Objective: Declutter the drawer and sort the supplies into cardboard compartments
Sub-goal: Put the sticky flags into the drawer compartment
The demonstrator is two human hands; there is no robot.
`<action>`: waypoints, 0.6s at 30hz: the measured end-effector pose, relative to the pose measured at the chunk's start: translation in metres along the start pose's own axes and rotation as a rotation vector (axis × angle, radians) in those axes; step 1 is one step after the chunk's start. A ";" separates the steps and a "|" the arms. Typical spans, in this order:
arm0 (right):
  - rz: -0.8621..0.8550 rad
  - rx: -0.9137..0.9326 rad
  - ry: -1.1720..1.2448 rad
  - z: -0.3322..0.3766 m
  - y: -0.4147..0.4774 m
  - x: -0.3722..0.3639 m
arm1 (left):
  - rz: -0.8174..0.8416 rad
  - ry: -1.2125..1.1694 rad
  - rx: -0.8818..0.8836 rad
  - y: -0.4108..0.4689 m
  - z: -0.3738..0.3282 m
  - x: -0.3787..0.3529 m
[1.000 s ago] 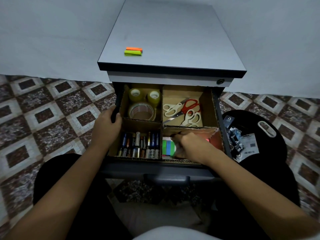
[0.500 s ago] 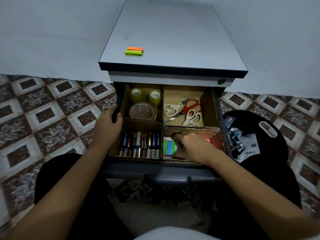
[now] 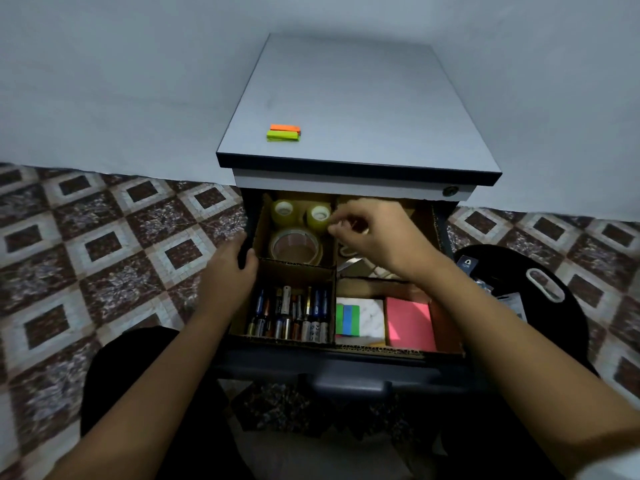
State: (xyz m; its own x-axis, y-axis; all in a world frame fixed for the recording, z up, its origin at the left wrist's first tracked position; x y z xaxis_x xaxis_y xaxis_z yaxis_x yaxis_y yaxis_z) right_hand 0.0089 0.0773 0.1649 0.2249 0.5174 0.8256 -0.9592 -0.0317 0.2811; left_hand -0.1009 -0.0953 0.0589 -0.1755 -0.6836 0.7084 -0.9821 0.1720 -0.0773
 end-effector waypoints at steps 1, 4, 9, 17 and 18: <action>-0.033 0.004 0.000 0.002 0.011 0.007 | 0.002 0.003 0.000 0.000 0.001 -0.001; -0.107 0.046 -0.051 0.005 0.049 0.021 | 0.008 0.019 0.001 0.002 0.003 -0.001; -0.116 0.069 -0.193 -0.004 0.101 0.018 | 0.029 -0.005 0.003 0.003 0.004 -0.004; -0.016 0.073 -0.374 -0.011 0.144 -0.004 | 0.031 -0.021 0.020 0.004 0.007 -0.004; 0.001 0.063 -0.393 -0.012 0.147 -0.006 | 0.026 -0.021 0.019 0.005 0.007 -0.004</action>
State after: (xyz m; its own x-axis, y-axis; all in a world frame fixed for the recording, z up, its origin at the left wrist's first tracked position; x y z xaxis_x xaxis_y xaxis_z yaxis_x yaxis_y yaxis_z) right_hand -0.1353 0.0800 0.1949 0.2842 0.1510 0.9468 -0.9497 -0.0912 0.2996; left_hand -0.1052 -0.0964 0.0512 -0.2019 -0.6937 0.6914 -0.9783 0.1762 -0.1089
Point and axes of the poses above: each hand's wrist, its own y-axis towards the middle knuckle, its own x-axis out of the back of the hand, z = x × y, the point moved 10 cm from there along y, towards the middle knuckle, and after that the axes turned 15 degrees about x, right-handed, at the moved point
